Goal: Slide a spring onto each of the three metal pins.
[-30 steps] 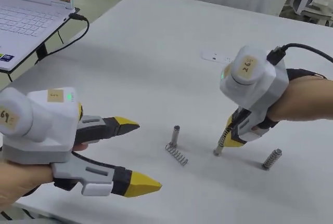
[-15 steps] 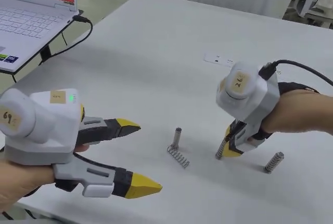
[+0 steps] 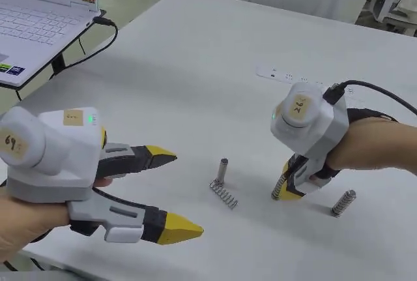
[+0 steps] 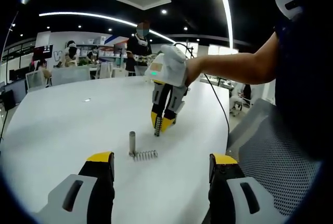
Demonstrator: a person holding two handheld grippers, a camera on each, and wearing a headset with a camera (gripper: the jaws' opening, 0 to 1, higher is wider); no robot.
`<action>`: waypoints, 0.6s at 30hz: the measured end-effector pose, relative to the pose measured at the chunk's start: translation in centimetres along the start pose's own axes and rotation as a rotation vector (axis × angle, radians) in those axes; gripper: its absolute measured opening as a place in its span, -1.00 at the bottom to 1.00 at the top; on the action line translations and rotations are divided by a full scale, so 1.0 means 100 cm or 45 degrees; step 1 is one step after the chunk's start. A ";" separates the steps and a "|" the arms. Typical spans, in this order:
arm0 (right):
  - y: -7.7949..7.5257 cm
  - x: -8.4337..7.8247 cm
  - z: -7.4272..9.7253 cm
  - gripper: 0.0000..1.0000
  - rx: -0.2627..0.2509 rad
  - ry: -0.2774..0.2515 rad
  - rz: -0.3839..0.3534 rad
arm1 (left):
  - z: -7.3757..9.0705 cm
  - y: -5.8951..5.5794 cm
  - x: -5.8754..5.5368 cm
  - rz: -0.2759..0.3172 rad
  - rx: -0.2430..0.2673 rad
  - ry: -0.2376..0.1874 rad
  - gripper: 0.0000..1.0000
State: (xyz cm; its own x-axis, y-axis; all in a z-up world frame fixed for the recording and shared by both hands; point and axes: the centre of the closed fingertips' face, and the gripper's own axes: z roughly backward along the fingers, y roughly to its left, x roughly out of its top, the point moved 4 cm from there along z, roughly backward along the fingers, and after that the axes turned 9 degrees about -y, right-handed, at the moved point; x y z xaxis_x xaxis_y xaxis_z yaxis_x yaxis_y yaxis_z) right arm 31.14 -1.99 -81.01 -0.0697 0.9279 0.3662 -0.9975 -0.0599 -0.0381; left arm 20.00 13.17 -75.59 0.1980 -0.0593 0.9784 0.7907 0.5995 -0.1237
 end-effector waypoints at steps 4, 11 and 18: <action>-0.001 0.000 0.000 -0.75 -0.005 -0.012 -0.012 | -0.001 0.000 0.000 0.001 -0.006 -0.001 0.40; -0.001 0.002 0.004 -0.66 -0.016 -0.036 -0.028 | -0.002 -0.001 0.000 0.000 -0.018 -0.002 0.40; 0.006 0.012 0.008 -0.60 -0.001 -0.068 -0.022 | -0.003 -0.001 0.000 -0.001 -0.026 -0.005 0.40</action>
State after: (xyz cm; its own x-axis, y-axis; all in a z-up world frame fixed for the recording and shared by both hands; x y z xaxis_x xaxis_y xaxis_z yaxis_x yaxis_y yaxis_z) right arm 30.48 -1.15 -79.88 -0.0534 0.9080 0.4156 -0.9985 -0.0440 -0.0324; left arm 20.05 12.85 -75.66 0.1952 -0.0570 0.9791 0.8027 0.5830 -0.1261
